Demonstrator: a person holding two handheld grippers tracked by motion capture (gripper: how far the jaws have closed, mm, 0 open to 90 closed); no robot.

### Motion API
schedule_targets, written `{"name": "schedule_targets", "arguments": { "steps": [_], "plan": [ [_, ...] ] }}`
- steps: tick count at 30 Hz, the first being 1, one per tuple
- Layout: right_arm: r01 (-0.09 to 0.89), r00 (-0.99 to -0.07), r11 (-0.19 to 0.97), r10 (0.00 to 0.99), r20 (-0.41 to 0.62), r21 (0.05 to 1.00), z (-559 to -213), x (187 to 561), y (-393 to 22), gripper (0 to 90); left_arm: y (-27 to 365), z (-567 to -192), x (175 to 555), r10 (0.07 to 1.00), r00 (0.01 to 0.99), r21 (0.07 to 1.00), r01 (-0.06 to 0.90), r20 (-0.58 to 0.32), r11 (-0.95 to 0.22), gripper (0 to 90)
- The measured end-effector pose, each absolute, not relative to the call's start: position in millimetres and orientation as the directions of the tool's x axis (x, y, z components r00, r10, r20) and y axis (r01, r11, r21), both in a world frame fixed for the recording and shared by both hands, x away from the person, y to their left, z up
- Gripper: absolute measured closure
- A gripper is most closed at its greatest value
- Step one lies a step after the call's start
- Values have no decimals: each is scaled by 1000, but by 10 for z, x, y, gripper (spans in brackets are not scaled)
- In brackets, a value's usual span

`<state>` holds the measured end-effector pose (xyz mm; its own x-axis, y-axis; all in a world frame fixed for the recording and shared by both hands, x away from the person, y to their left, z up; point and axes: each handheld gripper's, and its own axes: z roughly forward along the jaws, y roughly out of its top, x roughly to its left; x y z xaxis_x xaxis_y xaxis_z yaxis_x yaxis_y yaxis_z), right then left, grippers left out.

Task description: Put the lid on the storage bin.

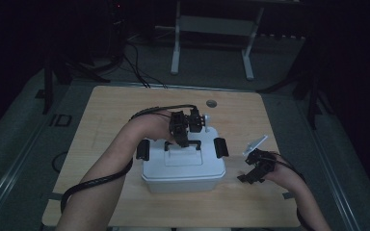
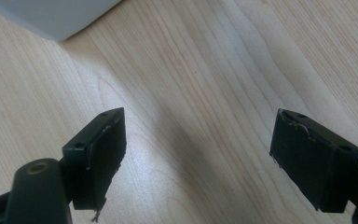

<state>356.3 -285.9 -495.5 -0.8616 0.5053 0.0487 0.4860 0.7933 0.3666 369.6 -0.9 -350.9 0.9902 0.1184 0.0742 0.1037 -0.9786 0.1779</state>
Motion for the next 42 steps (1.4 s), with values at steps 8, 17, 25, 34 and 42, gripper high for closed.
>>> {"name": "schedule_targets", "arguments": {
  "steps": [8, 17, 25, 34, 42],
  "plan": [
    [484, -863, 792, 502, 52, 372, -4953, 3555, -2845, 180, 29, -3554, 3721, 158, 982, 199, 135, 103, -971, 805],
    [483, -863, 793, 502, 50, 373, -4939, 3554, -2858, 180, 219, -3612, 3777, 240, 966, 238, 212, 96, -948, 381],
    [485, -861, 787, 507, 48, 380, -4925, 3552, -2871, 180, 507, -3607, 3745, 301, 951, 328, 264, 67, -907, 168],
    [492, -854, 779, 518, 44, 388, -4906, 3555, -2884, 180, 829, -3628, 3631, 333, 942, 386, 289, 51, -876, 150],
    [496, -851, 774, 523, 43, 393, -4905, 3546, -2903, 178, 1136, -3677, 3507, 358, 932, 455, 296, 55, -840, 144]
  ]
}}
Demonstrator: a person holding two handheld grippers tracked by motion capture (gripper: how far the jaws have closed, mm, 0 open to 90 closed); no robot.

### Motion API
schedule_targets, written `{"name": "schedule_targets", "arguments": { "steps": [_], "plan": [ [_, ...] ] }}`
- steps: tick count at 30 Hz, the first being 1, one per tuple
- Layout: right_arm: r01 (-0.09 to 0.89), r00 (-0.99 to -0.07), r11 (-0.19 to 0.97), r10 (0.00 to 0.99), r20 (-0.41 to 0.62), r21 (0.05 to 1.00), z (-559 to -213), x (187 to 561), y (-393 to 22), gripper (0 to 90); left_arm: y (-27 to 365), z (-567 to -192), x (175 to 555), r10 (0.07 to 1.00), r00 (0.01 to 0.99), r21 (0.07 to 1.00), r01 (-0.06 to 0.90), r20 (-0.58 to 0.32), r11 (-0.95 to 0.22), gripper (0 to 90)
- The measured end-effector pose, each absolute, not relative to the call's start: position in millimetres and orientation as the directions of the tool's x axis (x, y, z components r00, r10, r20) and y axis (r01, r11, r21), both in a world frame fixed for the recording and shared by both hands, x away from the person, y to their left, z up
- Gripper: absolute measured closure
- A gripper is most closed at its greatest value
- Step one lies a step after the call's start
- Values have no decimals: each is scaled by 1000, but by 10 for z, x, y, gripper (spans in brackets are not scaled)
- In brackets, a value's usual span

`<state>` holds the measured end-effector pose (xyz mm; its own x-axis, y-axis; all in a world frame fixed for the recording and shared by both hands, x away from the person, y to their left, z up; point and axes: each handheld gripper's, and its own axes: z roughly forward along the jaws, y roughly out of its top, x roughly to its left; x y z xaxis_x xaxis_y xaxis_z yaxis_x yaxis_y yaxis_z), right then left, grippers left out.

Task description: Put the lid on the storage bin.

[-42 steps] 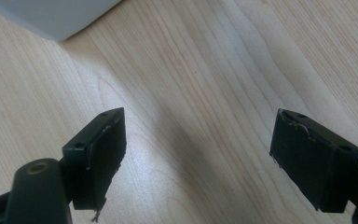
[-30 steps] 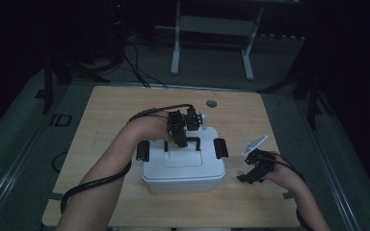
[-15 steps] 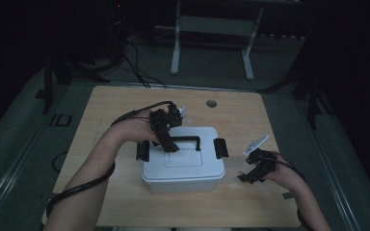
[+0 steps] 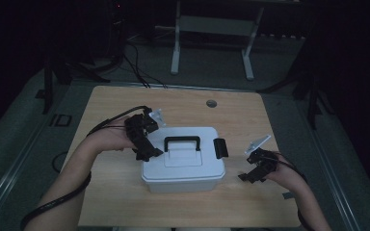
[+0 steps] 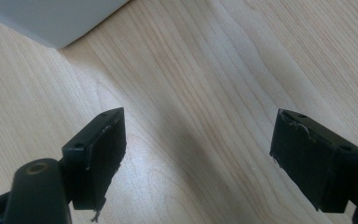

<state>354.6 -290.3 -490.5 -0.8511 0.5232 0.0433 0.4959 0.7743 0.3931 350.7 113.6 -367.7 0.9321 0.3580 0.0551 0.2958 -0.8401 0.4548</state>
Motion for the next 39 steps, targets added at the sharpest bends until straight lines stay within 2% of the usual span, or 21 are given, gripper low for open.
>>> {"name": "schedule_targets", "arguments": {
  "steps": [15, 26, 39],
  "plan": [
    [503, -844, 763, 534, 43, 406, -4871, 3541, -2930, 177, 1672, -3784, 3237, 418, 904, 540, 306, 94, -784, 141],
    [510, -840, 756, 540, 49, 412, -4889, 3539, -2961, 177, 2062, -3977, 3121, 485, 871, 577, 359, 74, -733, 141],
    [523, -822, 727, 567, 40, 446, -4934, 3533, -3023, 177, 2469, -4407, 3031, 572, 820, 619, 445, 9, -647, 141]
  ]
}}
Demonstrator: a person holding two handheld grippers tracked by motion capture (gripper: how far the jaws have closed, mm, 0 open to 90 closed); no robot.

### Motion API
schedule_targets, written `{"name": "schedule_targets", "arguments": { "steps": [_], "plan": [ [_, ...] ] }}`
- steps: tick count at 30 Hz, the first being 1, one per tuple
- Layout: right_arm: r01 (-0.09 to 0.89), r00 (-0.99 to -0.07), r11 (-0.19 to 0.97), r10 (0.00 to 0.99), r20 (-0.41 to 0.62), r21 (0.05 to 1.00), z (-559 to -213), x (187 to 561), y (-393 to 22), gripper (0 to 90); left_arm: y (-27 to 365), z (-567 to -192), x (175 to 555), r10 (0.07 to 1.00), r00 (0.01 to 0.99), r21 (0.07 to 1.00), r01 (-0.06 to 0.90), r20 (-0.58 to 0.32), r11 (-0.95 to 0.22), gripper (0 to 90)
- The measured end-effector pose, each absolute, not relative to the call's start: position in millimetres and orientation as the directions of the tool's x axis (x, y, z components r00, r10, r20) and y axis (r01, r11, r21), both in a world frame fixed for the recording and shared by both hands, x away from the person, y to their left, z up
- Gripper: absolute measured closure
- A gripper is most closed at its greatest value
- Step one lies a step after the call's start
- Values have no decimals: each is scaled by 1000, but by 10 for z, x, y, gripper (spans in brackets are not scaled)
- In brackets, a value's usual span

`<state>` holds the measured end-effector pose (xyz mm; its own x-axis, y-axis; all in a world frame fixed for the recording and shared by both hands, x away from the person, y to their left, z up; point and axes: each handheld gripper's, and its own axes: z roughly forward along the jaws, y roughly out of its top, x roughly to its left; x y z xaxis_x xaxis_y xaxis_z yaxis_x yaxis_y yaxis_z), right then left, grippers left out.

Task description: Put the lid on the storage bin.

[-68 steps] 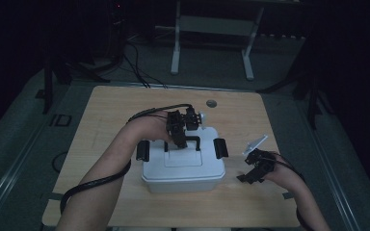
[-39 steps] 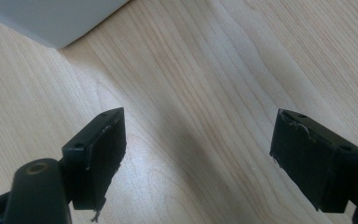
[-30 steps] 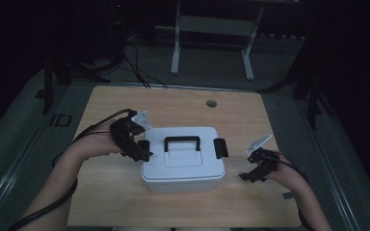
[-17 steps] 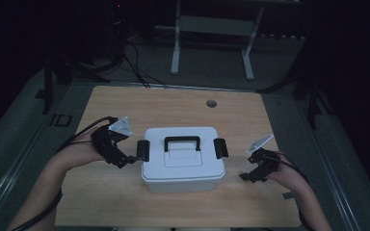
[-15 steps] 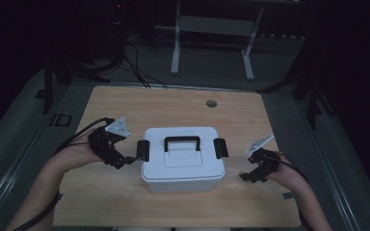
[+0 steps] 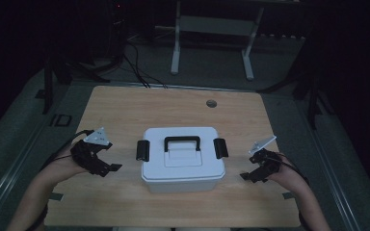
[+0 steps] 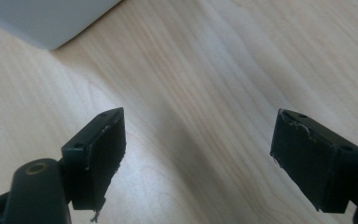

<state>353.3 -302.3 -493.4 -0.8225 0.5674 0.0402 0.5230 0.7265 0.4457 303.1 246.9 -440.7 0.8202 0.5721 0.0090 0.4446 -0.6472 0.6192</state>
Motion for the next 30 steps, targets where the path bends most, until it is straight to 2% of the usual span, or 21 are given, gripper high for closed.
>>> {"name": "schedule_targets", "arguments": {
  "steps": [5, 18, 24, 30],
  "plan": [
    [527, -807, 690, 589, 38, 495, -4942, 3545, -3064, 177, 2591, -4631, 2989, 607, 795, 643, 475, -20, -601, 141],
    [575, -721, 569, 692, 35, 587, -5059, 3551, -3183, 170, 2816, -5141, 2938, 725, 689, 648, 555, -8, -521, 141],
    [564, -686, 524, 728, 9, 638, -5110, 3518, -3217, 156, 2904, -5288, 2927, 766, 642, 664, 581, -19, -470, 141],
    [574, -602, 414, 798, 22, 707, -5160, 3463, -3289, 149, 2968, -5375, 2876, 814, 581, 688, 592, -2, -420, 141]
  ]
}}
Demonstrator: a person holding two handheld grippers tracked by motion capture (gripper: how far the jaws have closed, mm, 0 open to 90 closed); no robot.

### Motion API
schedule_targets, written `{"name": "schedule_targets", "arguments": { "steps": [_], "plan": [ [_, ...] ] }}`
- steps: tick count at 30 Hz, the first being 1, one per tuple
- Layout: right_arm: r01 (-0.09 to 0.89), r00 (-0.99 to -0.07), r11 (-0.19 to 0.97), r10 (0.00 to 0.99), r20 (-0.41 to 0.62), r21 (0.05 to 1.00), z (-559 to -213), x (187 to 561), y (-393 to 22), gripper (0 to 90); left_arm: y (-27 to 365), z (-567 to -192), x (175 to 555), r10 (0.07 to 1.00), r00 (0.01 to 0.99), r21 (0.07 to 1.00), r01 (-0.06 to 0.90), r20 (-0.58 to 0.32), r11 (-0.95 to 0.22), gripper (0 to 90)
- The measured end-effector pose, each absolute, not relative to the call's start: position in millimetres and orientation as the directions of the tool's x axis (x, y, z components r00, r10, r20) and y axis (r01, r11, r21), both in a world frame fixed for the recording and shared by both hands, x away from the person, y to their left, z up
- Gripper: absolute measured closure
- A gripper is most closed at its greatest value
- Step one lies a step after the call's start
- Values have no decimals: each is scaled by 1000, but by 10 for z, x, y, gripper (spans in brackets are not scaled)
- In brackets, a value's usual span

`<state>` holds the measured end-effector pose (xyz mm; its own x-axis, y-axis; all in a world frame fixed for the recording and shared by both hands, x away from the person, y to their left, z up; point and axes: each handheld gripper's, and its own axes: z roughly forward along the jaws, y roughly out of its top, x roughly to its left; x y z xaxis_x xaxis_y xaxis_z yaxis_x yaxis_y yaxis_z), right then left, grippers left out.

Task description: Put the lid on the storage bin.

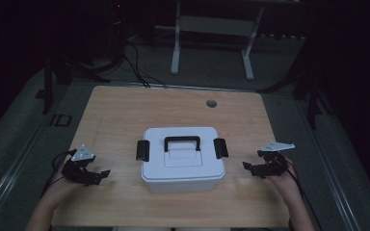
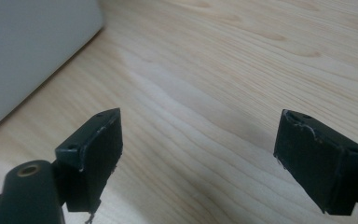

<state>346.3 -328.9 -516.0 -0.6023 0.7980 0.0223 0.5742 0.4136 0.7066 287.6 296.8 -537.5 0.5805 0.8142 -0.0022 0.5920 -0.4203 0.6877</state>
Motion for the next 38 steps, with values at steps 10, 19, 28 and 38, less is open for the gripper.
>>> {"name": "schedule_targets", "arguments": {
  "steps": [10, 19, 28, 38],
  "plan": [
    [597, -536, 326, 842, 63, 733, -5307, 3369, -3324, 129, 2946, -5489, 2854, 876, 483, 710, 614, 10, -346, 139],
    [576, -478, 269, 877, 51, 772, -5388, 3303, -3363, 124, 2947, -5561, 2760, 931, 365, 756, 603, 26, -257, 138],
    [558, -375, 198, 926, 32, 806, -5500, 3291, -3415, 124, 2944, -5621, 2682, 961, 271, 783, 585, 56, -211, 125],
    [544, -359, 218, 933, -9, 810, -5507, 3279, -3372, 124, 2948, -5613, 2666, 967, 250, 805, 562, 53, -189, 114]
  ]
}}
